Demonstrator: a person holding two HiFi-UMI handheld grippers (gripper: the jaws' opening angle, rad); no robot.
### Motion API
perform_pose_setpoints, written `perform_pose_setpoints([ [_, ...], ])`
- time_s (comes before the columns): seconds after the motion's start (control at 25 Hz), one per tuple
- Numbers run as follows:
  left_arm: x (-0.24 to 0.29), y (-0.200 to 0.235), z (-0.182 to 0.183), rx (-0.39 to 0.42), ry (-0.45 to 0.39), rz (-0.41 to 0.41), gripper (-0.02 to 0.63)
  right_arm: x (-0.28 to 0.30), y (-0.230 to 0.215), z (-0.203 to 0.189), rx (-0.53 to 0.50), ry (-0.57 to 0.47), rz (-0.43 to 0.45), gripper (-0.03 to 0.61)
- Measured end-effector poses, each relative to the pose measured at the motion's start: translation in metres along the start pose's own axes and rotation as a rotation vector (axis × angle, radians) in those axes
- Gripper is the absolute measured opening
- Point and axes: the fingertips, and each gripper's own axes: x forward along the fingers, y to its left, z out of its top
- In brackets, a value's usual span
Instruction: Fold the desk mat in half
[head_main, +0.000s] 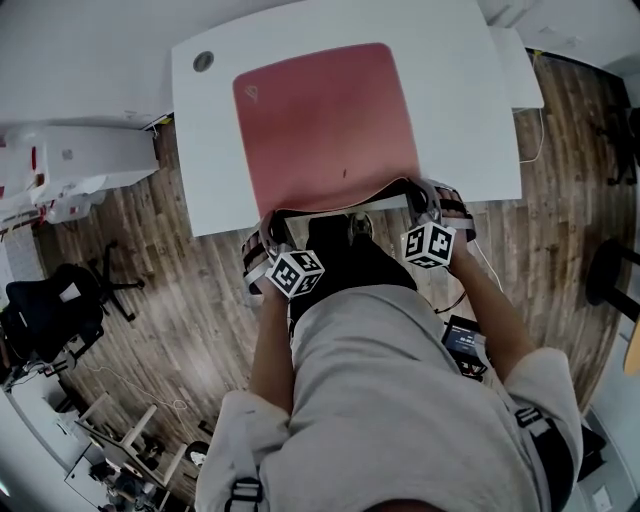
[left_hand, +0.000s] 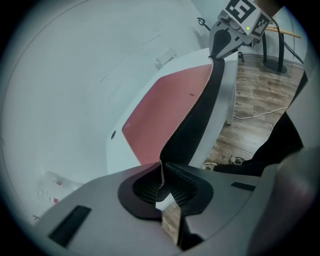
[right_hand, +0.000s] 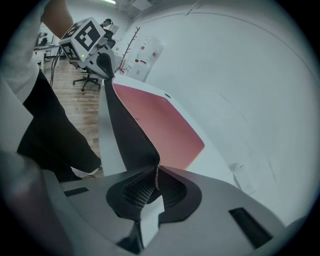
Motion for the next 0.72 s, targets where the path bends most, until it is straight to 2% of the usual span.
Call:
perform_pose_setpoints([
  [0.16, 0.024, -0.001, 0.002, 0.044, 0.015, -0.060, 0.029, 0.011, -0.002, 0.000, 0.032, 0.036, 0.052, 0.052],
  [0.4, 0.046, -0.005, 0.005, 0.041, 0.071, -0.158, 0.029, 0.028, -0.001, -0.002, 0.094, 0.097, 0.145, 0.051],
  [0.6, 0.054, -0.007, 0.009, 0.034, 0.080, -0.219, 0.029, 0.036, -0.006, -0.003, 0.073, 0.117, 0.160, 0.052],
  [0.72, 0.055, -0.004, 0.008, 0.009, 0.079, -0.228, 0.029, 0.041, -0.010, -0.001, 0.084, 0.118, 0.150, 0.051],
])
